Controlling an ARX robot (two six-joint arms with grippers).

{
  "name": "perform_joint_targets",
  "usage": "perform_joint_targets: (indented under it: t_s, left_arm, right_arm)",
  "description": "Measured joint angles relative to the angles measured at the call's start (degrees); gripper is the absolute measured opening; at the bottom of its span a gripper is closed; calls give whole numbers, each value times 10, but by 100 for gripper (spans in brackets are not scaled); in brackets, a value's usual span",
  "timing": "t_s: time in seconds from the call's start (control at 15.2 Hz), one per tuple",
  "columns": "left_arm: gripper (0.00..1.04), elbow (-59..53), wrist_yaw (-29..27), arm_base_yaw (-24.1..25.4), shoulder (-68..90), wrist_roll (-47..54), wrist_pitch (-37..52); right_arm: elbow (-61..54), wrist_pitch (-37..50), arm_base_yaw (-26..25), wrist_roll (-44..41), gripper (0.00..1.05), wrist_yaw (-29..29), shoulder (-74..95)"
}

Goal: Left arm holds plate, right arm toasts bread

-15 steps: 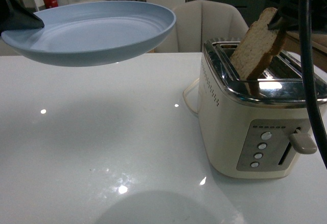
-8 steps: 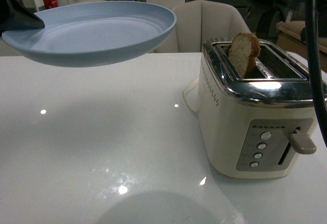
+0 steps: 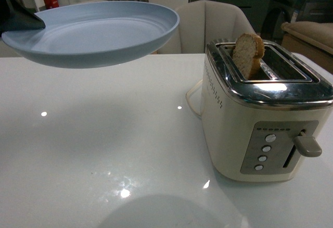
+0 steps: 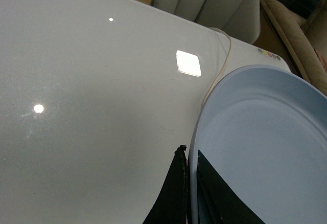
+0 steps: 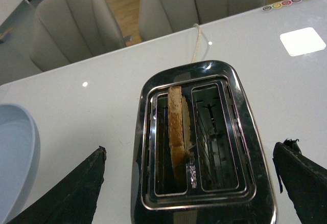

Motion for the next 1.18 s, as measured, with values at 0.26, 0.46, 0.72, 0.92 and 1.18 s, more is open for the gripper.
perform_joint_targets:
  t_s: [0.26, 0.46, 0.72, 0.92, 1.18]
  left_arm:
    - [3, 0, 0, 0, 0, 0, 0]
    - [3, 0, 0, 1, 0, 0, 0]
    - [3, 0, 0, 1, 0, 0, 0]
    - [3, 0, 0, 1, 0, 0, 0]
    - [3, 0, 0, 1, 0, 0, 0]
  right_arm:
    - [-128, 6, -59, 14, 98, -43, -148]
    - [-202, -17, -101, 19, 98, -58, -242]
    - [-241, 44, -139, -28, 94, -60, -312]
    - [-410, 129, -140, -197, 10, -56, -490]
    - [-472, 111, -140, -201, 2, -55, -565]
